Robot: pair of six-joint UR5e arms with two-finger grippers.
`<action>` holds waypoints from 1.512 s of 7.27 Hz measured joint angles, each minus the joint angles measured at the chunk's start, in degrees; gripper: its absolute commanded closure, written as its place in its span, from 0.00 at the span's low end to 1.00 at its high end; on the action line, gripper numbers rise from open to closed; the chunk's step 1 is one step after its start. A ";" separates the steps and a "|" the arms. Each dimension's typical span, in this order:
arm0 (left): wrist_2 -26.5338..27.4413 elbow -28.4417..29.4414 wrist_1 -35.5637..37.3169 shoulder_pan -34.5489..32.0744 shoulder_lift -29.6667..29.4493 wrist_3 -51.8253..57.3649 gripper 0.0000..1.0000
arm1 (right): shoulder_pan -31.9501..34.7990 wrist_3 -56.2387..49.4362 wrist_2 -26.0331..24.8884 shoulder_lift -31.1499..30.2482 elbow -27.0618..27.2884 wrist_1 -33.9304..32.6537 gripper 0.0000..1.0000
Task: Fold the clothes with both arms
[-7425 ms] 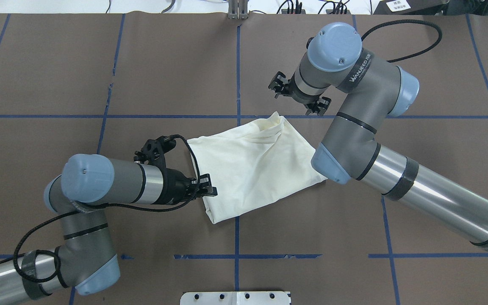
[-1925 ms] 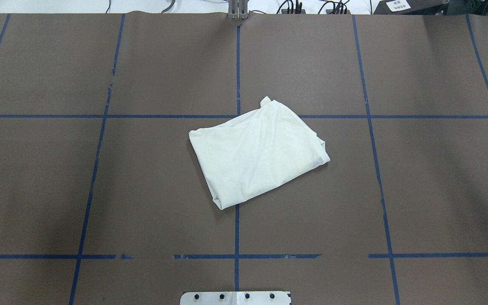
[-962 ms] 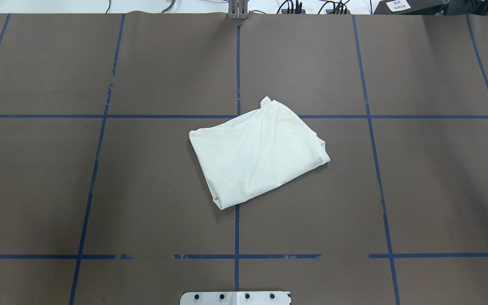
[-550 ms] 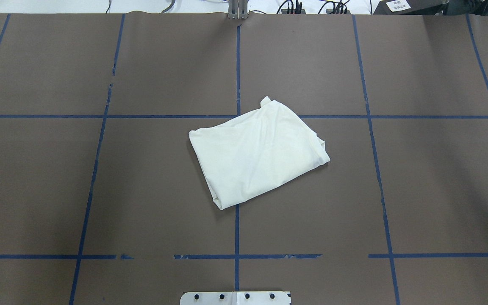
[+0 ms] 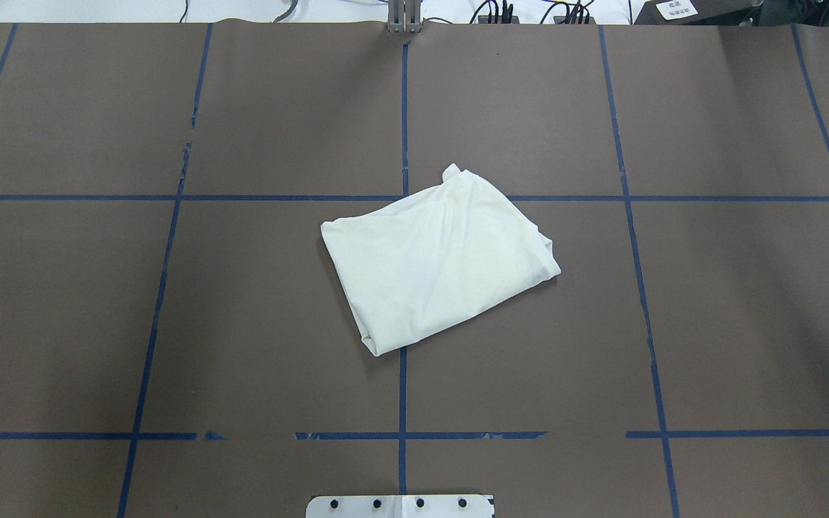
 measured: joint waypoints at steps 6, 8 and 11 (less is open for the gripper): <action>-0.10 -2.55 0.04 -0.06 0.65 0.05 0.00 | -3.99 2.07 1.12 6.16 -2.44 0.27 0.00; -0.13 -6.10 0.00 -0.03 2.18 0.07 0.00 | -4.44 3.01 1.25 7.50 -3.51 0.21 0.00; -0.49 -8.07 -0.28 -0.16 1.02 0.14 0.00 | -4.59 3.40 1.60 11.28 -5.32 0.22 0.00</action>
